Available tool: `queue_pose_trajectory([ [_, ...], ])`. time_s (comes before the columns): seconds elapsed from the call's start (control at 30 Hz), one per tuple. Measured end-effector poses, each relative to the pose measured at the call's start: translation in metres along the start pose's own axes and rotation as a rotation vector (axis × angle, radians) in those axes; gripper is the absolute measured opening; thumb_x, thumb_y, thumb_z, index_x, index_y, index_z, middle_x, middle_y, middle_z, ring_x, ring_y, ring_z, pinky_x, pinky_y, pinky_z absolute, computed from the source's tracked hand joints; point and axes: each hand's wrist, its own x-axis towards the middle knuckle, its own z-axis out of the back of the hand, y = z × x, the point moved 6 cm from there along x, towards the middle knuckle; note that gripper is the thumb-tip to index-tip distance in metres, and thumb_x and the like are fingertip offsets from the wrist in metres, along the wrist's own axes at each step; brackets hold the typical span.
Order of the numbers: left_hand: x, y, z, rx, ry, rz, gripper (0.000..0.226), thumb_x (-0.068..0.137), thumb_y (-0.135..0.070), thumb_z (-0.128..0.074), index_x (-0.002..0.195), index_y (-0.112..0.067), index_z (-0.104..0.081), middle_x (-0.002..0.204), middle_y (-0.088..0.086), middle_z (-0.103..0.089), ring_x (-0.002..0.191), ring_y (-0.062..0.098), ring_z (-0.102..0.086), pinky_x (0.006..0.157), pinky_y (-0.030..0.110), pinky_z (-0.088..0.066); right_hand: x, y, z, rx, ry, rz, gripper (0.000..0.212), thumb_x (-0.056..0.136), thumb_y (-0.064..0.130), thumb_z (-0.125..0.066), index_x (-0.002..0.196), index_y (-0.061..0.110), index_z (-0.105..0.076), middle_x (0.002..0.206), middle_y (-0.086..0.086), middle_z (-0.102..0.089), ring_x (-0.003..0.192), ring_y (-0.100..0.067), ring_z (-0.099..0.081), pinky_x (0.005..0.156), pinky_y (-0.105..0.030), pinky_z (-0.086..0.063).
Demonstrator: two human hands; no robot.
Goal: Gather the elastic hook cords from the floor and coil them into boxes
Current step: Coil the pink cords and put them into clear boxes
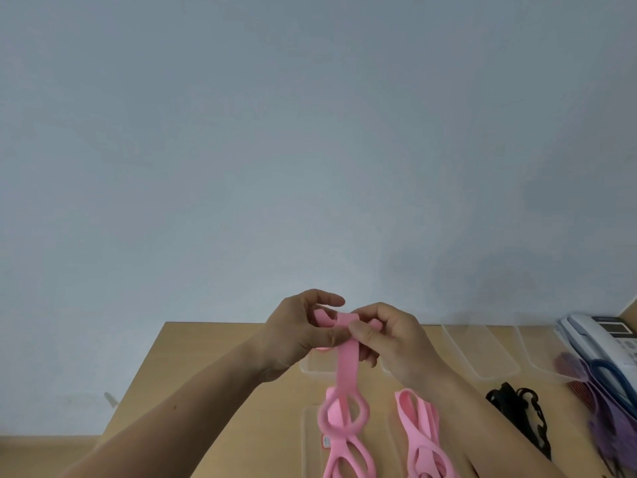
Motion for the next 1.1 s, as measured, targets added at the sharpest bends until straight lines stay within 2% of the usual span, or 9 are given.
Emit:
queue_pose_trajectory([
  [0.13,-0.005,0.001,-0.003,0.064,0.073,0.054,0.039,0.079,-0.018,-0.082,0.107,0.0,-0.064,0.098,0.017,-0.075,0.09,0.029,-0.072,0.085,0.042,-0.057,-0.001,0.001,0.003,-0.001,-0.008,0.027,0.012,0.088,0.012,-0.071,0.1,0.014,-0.068,0.076,-0.007,-0.068,0.063,-0.018,-0.062,0.058,-0.03,-0.049],
  [0.3,-0.008,0.0,-0.003,0.082,0.08,0.079,0.048,0.076,-0.012,-0.079,0.112,0.005,-0.053,0.103,0.022,-0.073,0.093,0.036,-0.07,0.086,0.047,-0.055,-0.001,0.004,-0.001,-0.015,0.026,0.061,0.021,0.08,0.021,-0.074,0.1,0.024,-0.068,0.078,-0.002,-0.069,0.062,-0.016,-0.061,0.058,-0.028,-0.051],
  [0.4,-0.008,0.0,-0.003,0.011,0.101,0.095,0.042,0.075,-0.006,-0.075,0.11,0.002,-0.053,0.098,0.017,-0.073,0.089,0.034,-0.07,0.081,0.043,-0.056,0.0,0.006,-0.002,-0.027,0.023,0.096,0.025,0.078,0.019,-0.074,0.1,0.03,-0.067,0.081,-0.002,-0.068,0.066,-0.017,-0.06,0.063,-0.031,-0.053],
  [0.53,-0.008,-0.003,-0.004,-0.067,0.091,0.114,0.043,0.077,-0.023,-0.076,0.109,-0.001,-0.057,0.095,0.02,-0.069,0.082,0.029,-0.063,0.075,0.036,-0.054,0.001,0.007,-0.004,-0.079,0.01,0.132,0.032,0.075,0.015,-0.074,0.097,0.036,-0.066,0.092,0.005,-0.07,0.084,-0.015,-0.066,0.078,-0.034,-0.058],
  [0.67,-0.007,-0.004,-0.001,-0.093,0.035,0.061,0.037,0.075,-0.018,-0.081,0.101,-0.002,-0.061,0.105,0.035,-0.065,0.083,0.035,-0.068,0.08,0.042,-0.058,0.001,0.007,-0.007,-0.038,0.012,0.134,0.031,0.073,0.012,-0.075,0.095,0.032,-0.067,0.092,0.004,-0.071,0.085,-0.017,-0.067,0.079,-0.038,-0.06],
  [0.77,-0.006,-0.003,0.002,-0.096,-0.003,0.024,0.033,0.07,-0.011,-0.082,0.097,-0.002,-0.064,0.109,0.035,-0.065,0.081,0.035,-0.068,0.076,0.039,-0.056,0.002,0.004,-0.007,0.029,0.006,0.093,0.034,0.069,0.01,-0.075,0.099,0.022,-0.065,0.086,0.003,-0.07,0.075,-0.016,-0.065,0.068,-0.029,-0.057],
  [0.87,-0.005,-0.003,0.005,-0.074,-0.029,-0.027,0.029,0.068,-0.007,-0.082,0.092,-0.007,-0.067,0.101,0.03,-0.068,0.084,0.033,-0.067,0.081,0.042,-0.055,0.003,0.002,-0.005,0.14,0.004,0.024,0.039,0.072,0.027,-0.077,0.104,0.01,-0.063,0.082,-0.005,-0.069,0.068,-0.023,-0.062,0.066,-0.031,-0.053],
  [1.0,-0.006,-0.003,-0.002,-0.016,0.003,-0.108,0.026,0.069,-0.004,-0.08,0.091,-0.01,-0.067,0.092,0.011,-0.071,0.085,0.023,-0.068,0.077,0.03,-0.054,0.006,0.001,-0.003,0.132,0.024,-0.095,0.047,0.073,0.056,-0.075,0.074,0.01,-0.065,0.073,-0.009,-0.066,0.066,-0.027,-0.06,0.061,-0.034,-0.051],
  [1.1,-0.006,-0.003,-0.007,0.021,0.008,-0.153,0.026,0.07,-0.004,-0.08,0.091,-0.012,-0.067,0.091,0.016,-0.073,0.086,0.026,-0.07,0.078,0.034,-0.056,0.006,0.001,-0.002,0.045,0.043,-0.135,0.048,0.069,0.058,-0.075,0.079,0.012,-0.07,0.07,-0.007,-0.069,0.064,-0.024,-0.062,0.057,-0.031,-0.052],
])
